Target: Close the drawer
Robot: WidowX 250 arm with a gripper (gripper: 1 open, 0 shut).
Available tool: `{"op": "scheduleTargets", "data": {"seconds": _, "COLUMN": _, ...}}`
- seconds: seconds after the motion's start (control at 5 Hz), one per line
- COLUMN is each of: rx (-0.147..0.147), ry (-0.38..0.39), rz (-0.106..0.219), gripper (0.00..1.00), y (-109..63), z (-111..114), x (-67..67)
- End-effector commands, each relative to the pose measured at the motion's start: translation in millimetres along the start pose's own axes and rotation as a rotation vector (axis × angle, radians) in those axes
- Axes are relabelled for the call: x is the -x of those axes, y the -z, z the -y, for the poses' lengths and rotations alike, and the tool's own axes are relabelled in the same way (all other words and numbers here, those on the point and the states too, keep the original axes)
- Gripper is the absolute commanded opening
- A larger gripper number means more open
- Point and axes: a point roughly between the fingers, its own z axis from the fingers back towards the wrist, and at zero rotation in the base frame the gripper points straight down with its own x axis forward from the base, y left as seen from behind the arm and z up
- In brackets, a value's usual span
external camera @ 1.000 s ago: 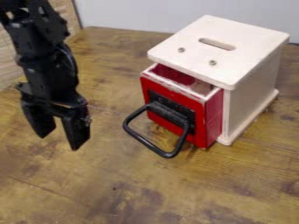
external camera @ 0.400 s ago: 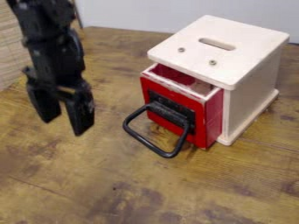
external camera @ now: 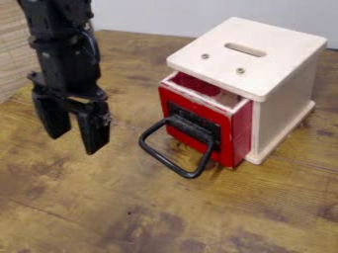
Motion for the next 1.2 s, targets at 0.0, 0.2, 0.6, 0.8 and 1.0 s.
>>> {"op": "scheduleTargets", "data": {"seconds": 0.0, "rx": -0.001, "ry": 0.036, "rz": 0.096, "gripper": 1.00, "y": -20.1, "z": 2, "x": -8.5}}
{"op": "scheduleTargets", "data": {"seconds": 0.2, "rx": 0.003, "ry": 0.077, "rz": 0.098, "gripper": 1.00, "y": -14.7, "z": 2, "x": -13.7}}
{"op": "scheduleTargets", "data": {"seconds": 0.6, "rx": 0.001, "ry": 0.061, "rz": 0.092, "gripper": 1.00, "y": 5.2, "z": -8, "x": -11.8}}
{"op": "scheduleTargets", "data": {"seconds": 0.8, "rx": -0.016, "ry": 0.096, "rz": 0.093, "gripper": 1.00, "y": 10.6, "z": -18, "x": -11.0}}
{"op": "scheduleTargets", "data": {"seconds": 1.0, "rx": -0.015, "ry": 0.015, "rz": 0.082, "gripper": 1.00, "y": 6.4, "z": -34, "x": -7.7}}
